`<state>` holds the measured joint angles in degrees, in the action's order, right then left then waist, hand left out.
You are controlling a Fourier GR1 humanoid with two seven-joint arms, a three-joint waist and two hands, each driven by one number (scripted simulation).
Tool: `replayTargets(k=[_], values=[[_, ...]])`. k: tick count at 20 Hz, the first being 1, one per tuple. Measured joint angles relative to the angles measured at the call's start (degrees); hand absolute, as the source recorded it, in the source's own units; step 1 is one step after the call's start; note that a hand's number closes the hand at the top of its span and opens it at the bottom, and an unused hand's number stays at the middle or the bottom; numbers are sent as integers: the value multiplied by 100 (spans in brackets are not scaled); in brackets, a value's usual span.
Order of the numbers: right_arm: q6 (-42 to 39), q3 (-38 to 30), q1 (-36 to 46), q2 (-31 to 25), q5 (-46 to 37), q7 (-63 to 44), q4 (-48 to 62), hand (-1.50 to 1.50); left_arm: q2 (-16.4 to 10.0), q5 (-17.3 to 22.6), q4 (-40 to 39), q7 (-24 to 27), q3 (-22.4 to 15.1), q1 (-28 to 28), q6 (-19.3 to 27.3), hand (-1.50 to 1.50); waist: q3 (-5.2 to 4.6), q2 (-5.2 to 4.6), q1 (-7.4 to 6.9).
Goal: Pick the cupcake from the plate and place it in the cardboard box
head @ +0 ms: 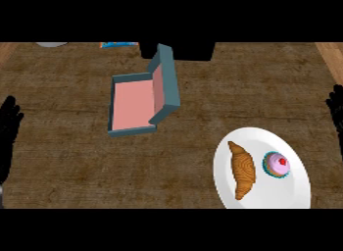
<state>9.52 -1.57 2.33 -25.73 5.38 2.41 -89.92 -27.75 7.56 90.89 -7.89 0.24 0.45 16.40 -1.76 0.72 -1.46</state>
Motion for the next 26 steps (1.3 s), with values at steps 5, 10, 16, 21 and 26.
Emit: replayTargets(k=[5, 10, 16, 21, 26], values=[[1266, -910, -437, 380, 26, -134, -263, 150, 281, 344, 205, 28, 103, 43, -1, 0, 115, 48, 442], [2507, -1684, -1598, 679, -364, -459, 57, -150, 687, 703, 424, 2, 25, -2, -12, 0, 132, 2, 789], [3621, -1432, -3128, 1513, -1335, -339, -1275, -150, 968, 819, 599, -185, -241, -259, -59, 0, 150, -39, 509], [3155, -954, -4437, 1265, -2098, -1214, -2368, -150, 1070, 843, 585, -174, -350, -358, -147, 0, 140, -95, 319], [2158, -401, -5130, 788, -2413, -2541, -3353, -150, 1132, 814, 547, -181, -434, -505, -183, 0, 138, -144, 156]])
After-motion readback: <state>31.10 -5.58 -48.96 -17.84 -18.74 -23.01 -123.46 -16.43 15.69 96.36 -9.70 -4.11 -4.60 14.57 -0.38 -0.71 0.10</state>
